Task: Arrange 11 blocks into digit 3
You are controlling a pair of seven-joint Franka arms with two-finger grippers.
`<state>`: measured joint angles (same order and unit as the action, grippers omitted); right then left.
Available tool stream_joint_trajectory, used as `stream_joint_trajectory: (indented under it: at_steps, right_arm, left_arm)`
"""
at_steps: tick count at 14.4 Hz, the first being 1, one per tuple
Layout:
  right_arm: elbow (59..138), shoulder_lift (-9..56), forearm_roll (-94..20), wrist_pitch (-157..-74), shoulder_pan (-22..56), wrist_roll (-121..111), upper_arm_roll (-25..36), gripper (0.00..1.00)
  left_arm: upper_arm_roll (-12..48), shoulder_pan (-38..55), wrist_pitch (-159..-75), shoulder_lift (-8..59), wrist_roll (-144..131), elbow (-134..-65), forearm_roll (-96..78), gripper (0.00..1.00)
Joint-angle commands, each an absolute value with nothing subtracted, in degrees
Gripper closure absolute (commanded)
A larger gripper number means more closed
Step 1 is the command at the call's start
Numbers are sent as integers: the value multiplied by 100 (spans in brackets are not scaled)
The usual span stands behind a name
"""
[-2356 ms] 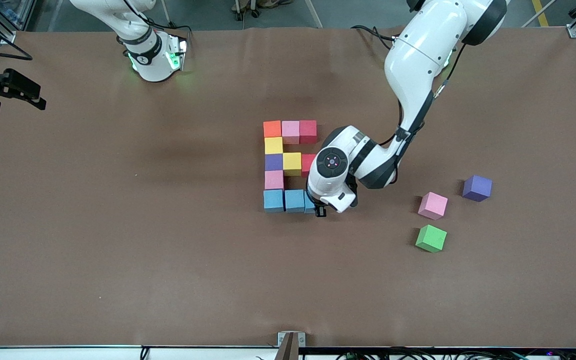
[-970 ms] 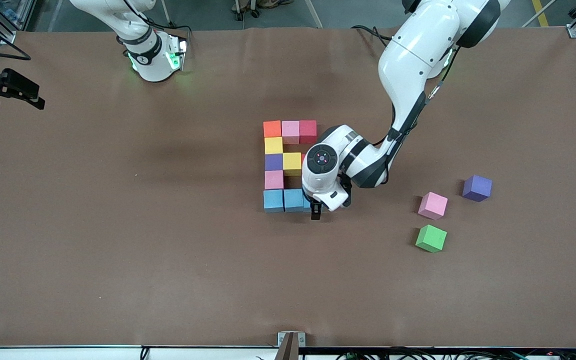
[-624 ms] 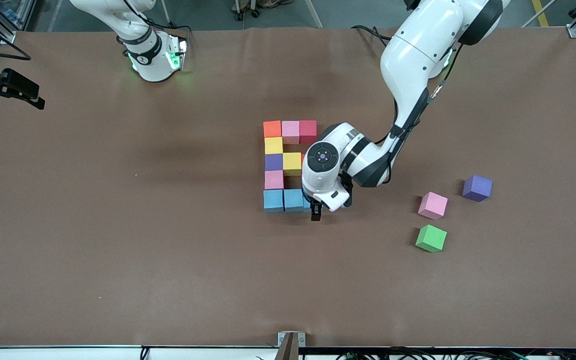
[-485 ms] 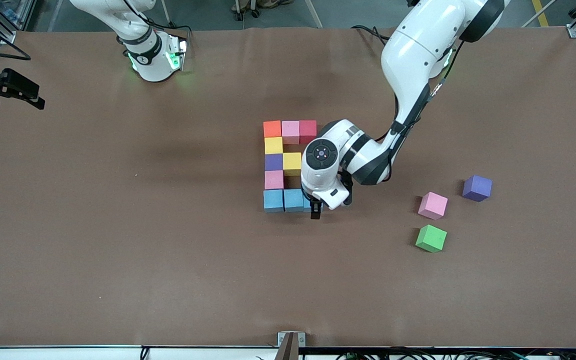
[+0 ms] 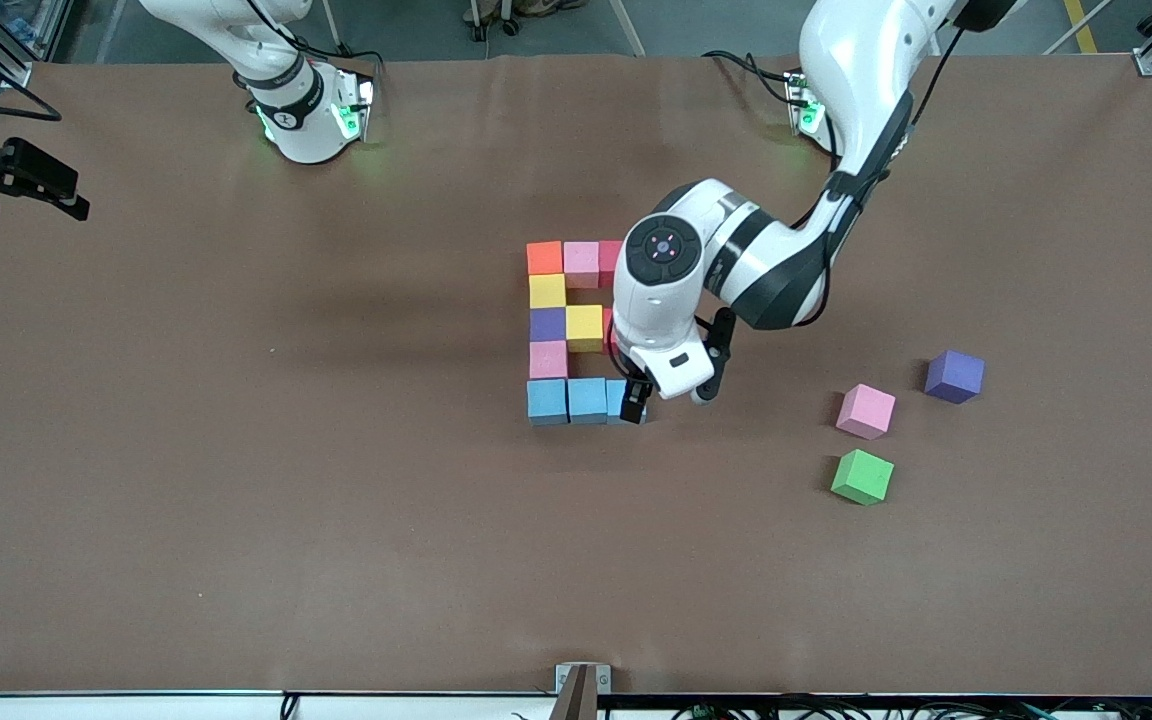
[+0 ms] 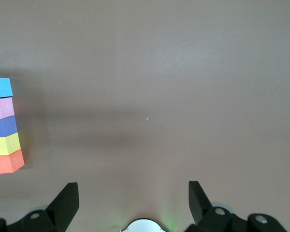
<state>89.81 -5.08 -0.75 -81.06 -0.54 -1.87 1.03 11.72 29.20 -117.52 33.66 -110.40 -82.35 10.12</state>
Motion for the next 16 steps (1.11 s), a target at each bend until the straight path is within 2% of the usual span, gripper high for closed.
stream_joint_trajectory:
  at_steps: [1, 4, 9, 14, 16]
  right_arm:
    - [9088, -624, -114, -8174, -97, -229, 62, 0]
    - [9088, -624, -114, -8165, -97, -229, 53, 0]
    - [9097, -624, -254, -8112, -88, -237, 53, 0]
    - [9097, -624, -255, -8148, -97, -290, 62, 0]
    - [9097, -624, -203, -8139, -105, -299, 70, 0]
  left_arm:
    - [1125, 2883, -11453, 3007, -9831, -8306, 1116, 0]
    - [888, 2691, -11014, 2612, -8512, -8297, 1046, 0]
    - [923, 2093, -9776, 1847, -6034, -8297, 1020, 0]
    - [897, 1408, -9098, 1100, -4285, -8332, 740, 0]
    - [896, 1030, -9062, 714, -3563, -8576, 642, 0]
